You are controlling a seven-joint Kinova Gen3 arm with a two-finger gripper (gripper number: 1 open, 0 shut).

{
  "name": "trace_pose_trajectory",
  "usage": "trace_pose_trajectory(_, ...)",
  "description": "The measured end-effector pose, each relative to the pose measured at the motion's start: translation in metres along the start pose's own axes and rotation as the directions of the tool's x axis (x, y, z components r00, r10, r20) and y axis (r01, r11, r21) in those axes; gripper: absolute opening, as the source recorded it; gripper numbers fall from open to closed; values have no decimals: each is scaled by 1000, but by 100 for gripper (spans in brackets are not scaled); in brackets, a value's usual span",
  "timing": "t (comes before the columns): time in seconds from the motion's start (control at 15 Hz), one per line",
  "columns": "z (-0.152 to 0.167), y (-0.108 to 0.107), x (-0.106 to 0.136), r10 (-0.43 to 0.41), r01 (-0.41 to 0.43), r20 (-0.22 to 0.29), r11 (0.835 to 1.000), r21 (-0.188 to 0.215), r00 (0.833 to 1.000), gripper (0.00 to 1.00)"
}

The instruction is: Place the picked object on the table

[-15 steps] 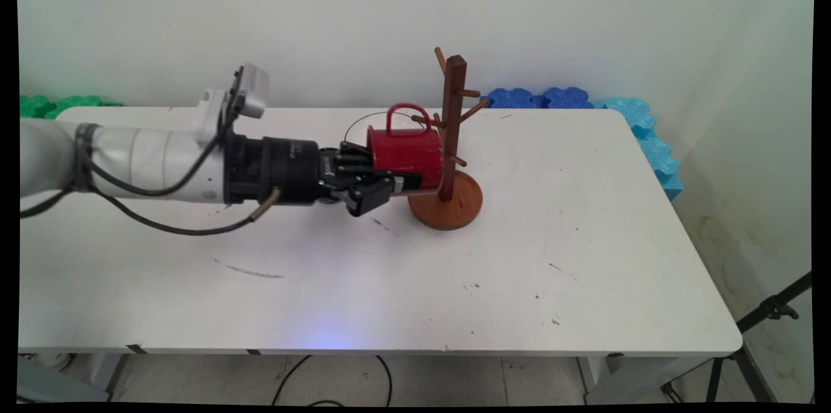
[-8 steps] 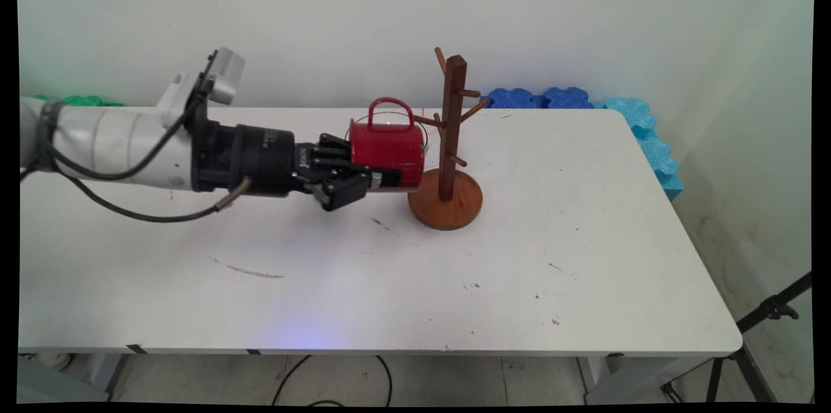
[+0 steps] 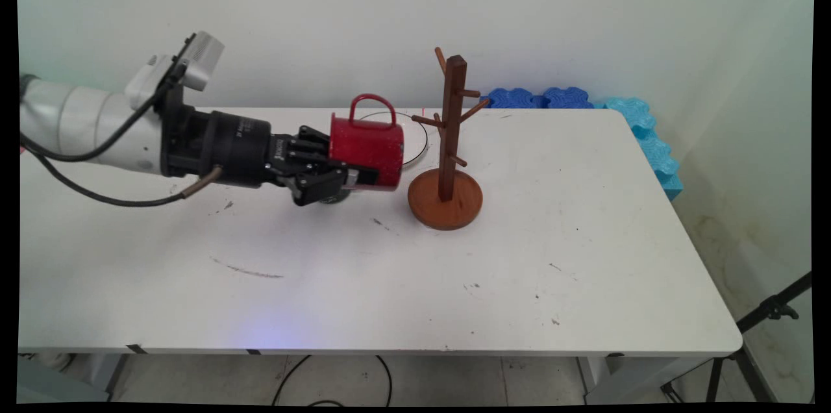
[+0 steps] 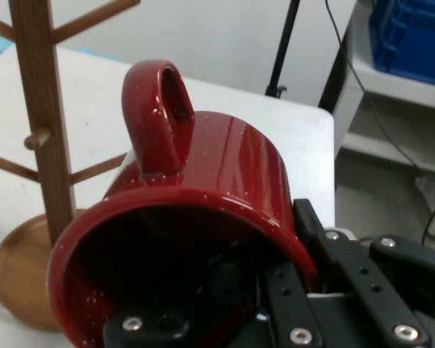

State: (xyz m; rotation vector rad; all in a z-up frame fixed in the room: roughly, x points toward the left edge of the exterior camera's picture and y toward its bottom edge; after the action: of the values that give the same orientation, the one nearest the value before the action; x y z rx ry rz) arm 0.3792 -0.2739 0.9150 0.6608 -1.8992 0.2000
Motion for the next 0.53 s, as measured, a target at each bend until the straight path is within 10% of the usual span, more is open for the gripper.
trace_pose_trajectory(0.53, -29, -13, 13, 57, -57, 148, 998, -4, 987, 0)
